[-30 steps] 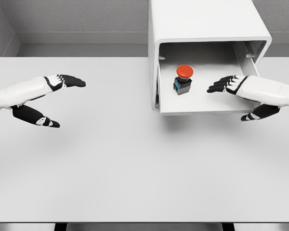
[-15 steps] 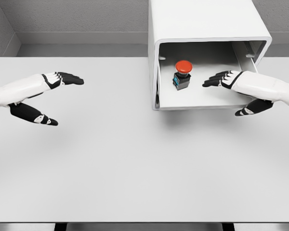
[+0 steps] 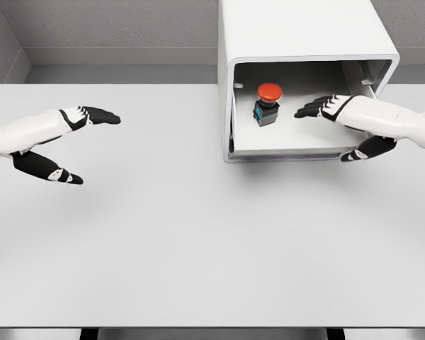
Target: Slide open multi-storey tabletop storage cabinets and put open load switch and slide close multi-storey tabletop storage cabinets
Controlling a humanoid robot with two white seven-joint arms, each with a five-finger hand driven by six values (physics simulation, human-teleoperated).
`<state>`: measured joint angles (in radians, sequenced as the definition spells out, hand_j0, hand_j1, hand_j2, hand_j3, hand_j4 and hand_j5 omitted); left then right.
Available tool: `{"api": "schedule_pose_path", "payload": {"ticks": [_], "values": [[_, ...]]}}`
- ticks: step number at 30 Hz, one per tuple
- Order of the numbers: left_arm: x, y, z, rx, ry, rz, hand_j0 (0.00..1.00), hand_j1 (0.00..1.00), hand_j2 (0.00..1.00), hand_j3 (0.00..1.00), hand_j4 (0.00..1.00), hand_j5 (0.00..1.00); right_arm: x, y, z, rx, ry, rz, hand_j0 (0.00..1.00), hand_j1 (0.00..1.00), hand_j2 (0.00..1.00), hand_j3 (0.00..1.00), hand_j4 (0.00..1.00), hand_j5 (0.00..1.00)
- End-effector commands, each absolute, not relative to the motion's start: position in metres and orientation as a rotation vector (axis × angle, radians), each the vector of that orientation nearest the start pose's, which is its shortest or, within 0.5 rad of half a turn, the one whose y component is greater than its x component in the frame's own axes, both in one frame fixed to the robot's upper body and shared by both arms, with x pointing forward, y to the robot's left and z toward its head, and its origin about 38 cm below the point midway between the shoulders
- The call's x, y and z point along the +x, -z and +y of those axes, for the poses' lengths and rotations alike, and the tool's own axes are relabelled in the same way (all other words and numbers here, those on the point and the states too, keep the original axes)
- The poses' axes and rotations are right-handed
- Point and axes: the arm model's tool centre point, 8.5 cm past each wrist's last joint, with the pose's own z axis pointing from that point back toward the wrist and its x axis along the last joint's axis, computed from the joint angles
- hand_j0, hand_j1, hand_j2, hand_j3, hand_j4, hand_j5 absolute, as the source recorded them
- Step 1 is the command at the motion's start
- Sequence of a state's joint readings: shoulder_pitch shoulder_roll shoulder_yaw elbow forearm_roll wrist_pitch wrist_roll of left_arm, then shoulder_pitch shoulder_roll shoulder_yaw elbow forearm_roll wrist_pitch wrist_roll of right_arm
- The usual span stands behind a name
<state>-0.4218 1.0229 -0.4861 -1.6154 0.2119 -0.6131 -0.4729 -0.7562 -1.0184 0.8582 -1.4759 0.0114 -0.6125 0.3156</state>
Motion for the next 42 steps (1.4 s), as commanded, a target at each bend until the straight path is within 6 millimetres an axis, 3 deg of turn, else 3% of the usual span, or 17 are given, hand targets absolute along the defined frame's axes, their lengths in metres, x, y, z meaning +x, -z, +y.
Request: {"api": "schedule_pose_path", "payload": {"ticks": [1,4,9,14,42], "values": [[0.379,-0.255,0.343,0.027,1.625,-1.747,1.0,1.0,1.0,1.0,1.0,1.0,0.424,-0.249,-0.328,-0.228,-1.825,-1.637,1.0,1.0,1.0,1.0,1.0,1.0],[0.379,-0.251,0.344,0.024,1.622,-1.736,1.0,1.0,1.0,1.0,1.0,1.0,0.426,-0.247,-0.325,-0.22,-1.824,-1.637,1.0,1.0,1.0,1.0,1.0,1.0],[0.377,-0.228,0.353,0.002,1.575,-1.689,1.0,1.0,1.0,1.0,1.0,1.0,0.432,-0.247,-0.323,-0.223,-1.814,-1.642,1.0,1.0,1.0,1.0,1.0,1.0],[0.376,-0.208,0.332,-0.054,1.555,-1.714,1.0,1.0,1.0,1.0,1.0,1.0,0.435,-0.244,-0.32,-0.213,-1.811,-1.64,1.0,1.0,1.0,1.0,1.0,1.0],[0.373,-0.204,0.334,-0.038,1.605,-1.673,1.0,1.0,1.0,1.0,1.0,1.0,0.463,-0.241,-0.319,-0.227,-1.762,-1.624,1.0,1.0,1.0,1.0,1.0,1.0]]}}
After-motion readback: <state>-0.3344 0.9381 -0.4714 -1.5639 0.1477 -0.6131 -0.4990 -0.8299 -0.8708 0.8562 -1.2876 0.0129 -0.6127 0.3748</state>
